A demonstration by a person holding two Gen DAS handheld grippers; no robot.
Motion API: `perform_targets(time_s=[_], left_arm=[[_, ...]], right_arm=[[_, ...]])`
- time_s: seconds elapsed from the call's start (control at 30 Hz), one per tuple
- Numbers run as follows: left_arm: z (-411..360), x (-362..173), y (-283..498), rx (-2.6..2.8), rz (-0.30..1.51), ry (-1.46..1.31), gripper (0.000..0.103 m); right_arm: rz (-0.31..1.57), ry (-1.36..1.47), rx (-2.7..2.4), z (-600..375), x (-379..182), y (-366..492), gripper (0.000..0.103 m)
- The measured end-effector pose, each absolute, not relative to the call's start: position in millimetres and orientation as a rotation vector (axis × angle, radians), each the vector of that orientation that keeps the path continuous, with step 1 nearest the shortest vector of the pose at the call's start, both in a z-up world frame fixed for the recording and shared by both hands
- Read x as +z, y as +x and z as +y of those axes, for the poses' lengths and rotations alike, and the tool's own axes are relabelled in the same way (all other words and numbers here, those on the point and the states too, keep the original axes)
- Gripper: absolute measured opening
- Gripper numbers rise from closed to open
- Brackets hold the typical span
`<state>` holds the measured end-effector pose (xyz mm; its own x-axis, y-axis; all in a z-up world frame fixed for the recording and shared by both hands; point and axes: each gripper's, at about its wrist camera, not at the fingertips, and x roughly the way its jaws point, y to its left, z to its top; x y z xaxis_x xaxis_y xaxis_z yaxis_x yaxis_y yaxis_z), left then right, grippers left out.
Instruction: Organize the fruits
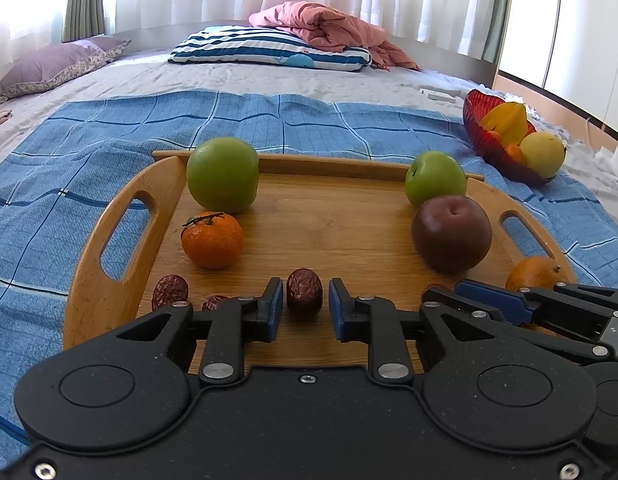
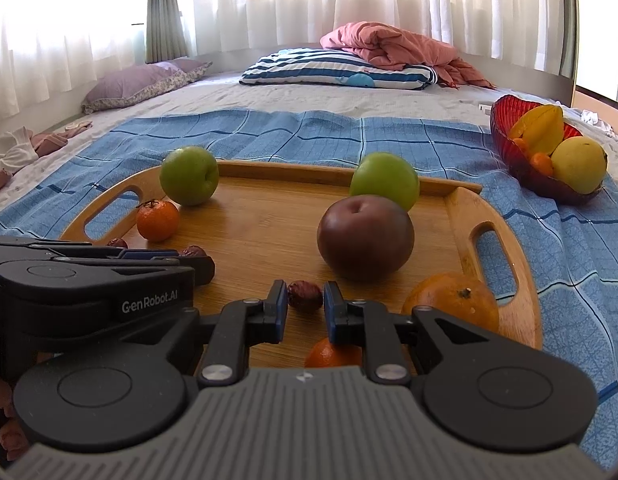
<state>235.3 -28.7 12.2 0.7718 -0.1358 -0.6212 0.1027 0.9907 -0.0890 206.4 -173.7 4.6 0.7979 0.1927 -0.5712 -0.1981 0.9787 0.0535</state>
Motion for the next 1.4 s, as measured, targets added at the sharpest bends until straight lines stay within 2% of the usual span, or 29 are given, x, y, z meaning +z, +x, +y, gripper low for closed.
perform_targets(time_s=[0.03,0.07,0.17,0.33,0.43,0.5,0.63,0.7,1.07,1.23,1.4], left_arm=[[-28.8,13.0,234.4,-0.128,0.674,-0.048,0.026],[-29.0,14.4,233.9,-0.127,0.671,-0.045,0.028],[-27.9,19.5,230.5,-0.119,0.658,-0.042,0.037],[-22.6,30.0,221.9,-0.114,0.633,-0.048,0.049],[-21.0,36.9,215.3,-0.112,0.610,-0.041,0.065],[-20.7,41.6,210.5,-0.111,0.591,-0.037,0.081],[-19.5,50.2,201.6,-0.098,0.563,-0.026,0.089],[-16.6,53.6,197.8,-0.097,0.561,-0.038,0.097],[-4.6,64.7,175.0,-0.085,0.544,-0.041,0.103],[-0.8,67.1,164.6,-0.084,0.539,-0.046,0.103],[1.0,66.8,153.1,-0.090,0.541,-0.051,0.103]], right_arm=[[0.612,-0.006,0.210,-174.0,4.8,205.9,0.029],[0.612,-0.002,0.210,-174.5,5.1,205.4,0.038],[0.608,0.008,0.198,-176.5,6.6,203.5,0.045],[0.595,0.028,0.180,-181.7,11.0,198.3,0.053],[0.579,0.041,0.174,-184.4,13.8,193.8,0.065],[0.560,0.051,0.171,-185.6,16.2,189.7,0.074],[0.522,0.032,0.157,-184.7,23.2,180.2,0.083],[0.502,0.013,0.140,-183.9,27.1,176.2,0.090],[0.460,-0.007,0.090,-189.4,39.4,158.6,0.096],[0.465,0.025,0.098,-195.6,40.6,150.8,0.103],[0.456,0.022,0.092,-197.8,40.7,139.7,0.103]])
